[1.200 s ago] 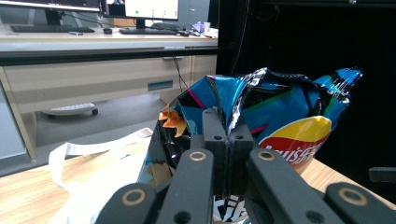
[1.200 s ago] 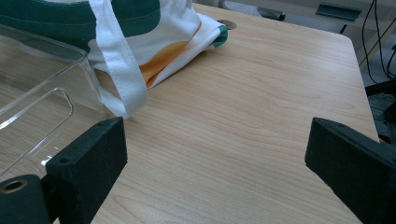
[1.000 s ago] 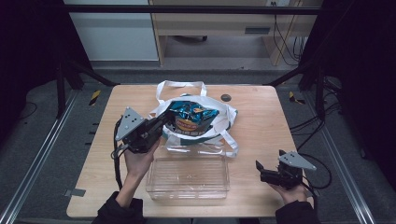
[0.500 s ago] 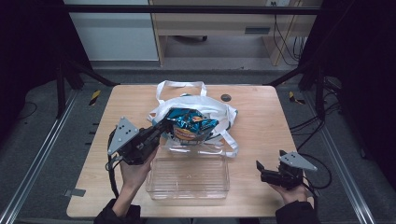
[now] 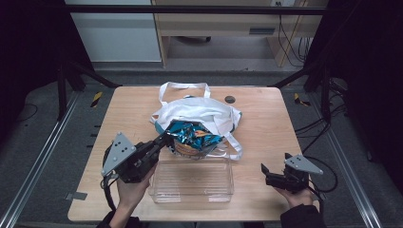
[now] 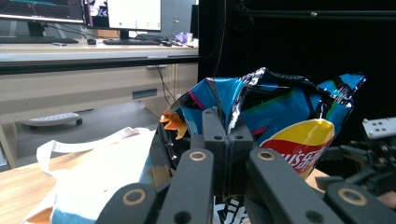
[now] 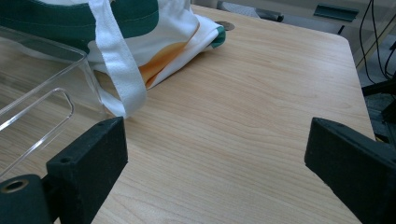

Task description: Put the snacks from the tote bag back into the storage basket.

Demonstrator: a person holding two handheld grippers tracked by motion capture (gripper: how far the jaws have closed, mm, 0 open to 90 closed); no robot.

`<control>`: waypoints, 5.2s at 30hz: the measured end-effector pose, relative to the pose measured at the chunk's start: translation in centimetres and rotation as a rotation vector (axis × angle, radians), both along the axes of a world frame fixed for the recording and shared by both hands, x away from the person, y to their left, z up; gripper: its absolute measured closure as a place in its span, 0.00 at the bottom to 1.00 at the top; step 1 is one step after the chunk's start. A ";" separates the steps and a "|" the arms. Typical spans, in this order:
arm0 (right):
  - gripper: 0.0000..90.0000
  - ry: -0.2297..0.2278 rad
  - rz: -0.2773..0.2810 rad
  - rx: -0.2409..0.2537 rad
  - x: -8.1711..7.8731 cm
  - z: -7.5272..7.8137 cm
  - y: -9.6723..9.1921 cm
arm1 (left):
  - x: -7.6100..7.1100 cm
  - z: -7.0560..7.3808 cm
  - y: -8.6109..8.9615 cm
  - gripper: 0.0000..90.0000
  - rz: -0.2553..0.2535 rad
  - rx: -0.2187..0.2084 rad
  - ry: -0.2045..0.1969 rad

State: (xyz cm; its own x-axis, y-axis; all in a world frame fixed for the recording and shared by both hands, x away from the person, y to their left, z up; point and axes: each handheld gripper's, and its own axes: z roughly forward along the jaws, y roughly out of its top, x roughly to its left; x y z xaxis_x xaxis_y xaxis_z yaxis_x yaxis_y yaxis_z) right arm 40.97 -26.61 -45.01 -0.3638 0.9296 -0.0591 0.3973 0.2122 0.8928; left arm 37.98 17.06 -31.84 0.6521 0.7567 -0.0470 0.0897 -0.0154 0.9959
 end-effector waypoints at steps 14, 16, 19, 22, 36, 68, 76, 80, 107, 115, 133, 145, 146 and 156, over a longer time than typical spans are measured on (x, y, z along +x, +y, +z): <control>0.07 0.004 0.000 0.003 0.0 0.0 0.1 | -1.8 -1.4 0.4 1.00 -0.010 0.008 0.032; 0.07 0.003 0.001 0.001 0.0 0.0 0.1 | -2.1 -1.8 0.4 1.00 -0.012 0.014 0.035; 0.07 0.000 0.000 0.002 0.0 0.0 0.1 | -2.3 -2.3 0.4 1.00 -0.009 0.022 0.039; 0.07 0.006 0.000 0.009 0.0 0.0 0.1 | -2.4 -2.6 0.6 1.00 -0.005 0.020 0.050; 0.07 0.003 0.000 0.001 0.0 0.0 0.0 | -2.8 -4.5 -0.4 1.00 -0.032 0.045 0.099; 0.07 0.012 0.008 -0.007 0.1 -0.2 0.1 | -1.5 -7.7 -0.5 1.00 0.017 0.056 0.238; 0.07 0.013 0.012 -0.006 0.1 -0.2 0.2 | -1.2 -7.8 -0.4 0.99 0.043 0.052 0.263; 0.07 0.015 0.012 -0.005 0.1 -0.2 0.2 | -1.0 -7.8 -0.4 0.99 0.051 0.048 0.267; 0.07 0.023 0.016 -0.020 0.4 -0.3 0.3 | 1.2 -7.7 -1.1 0.97 0.098 0.016 0.266; 0.07 0.031 0.020 -0.025 0.5 -0.4 0.4 | 2.4 -7.6 -1.3 0.97 0.105 -0.001 0.281; 0.07 0.032 0.021 -0.030 0.5 -0.4 0.4 | 3.8 -7.5 -1.7 0.97 0.120 0.006 0.282; 0.07 0.038 0.019 -0.030 0.5 -0.5 0.4 | 4.6 -7.6 -2.0 0.96 0.127 0.006 0.286; 0.07 0.037 0.019 -0.030 0.5 -0.5 0.4 | 4.7 -7.6 -2.0 0.95 0.128 0.007 0.287; 0.07 0.033 0.022 -0.042 0.6 -0.5 0.4 | 5.4 -7.9 -2.3 0.90 0.123 0.027 0.299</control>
State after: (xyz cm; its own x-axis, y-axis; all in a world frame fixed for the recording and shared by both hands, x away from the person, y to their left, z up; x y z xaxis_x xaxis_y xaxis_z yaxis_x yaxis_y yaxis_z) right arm 41.57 -26.25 -45.55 -0.3861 0.9185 -0.0853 0.4217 0.2580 0.8693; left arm 43.37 14.80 -39.72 0.5158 0.8326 -0.2018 0.3811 -0.0121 0.9245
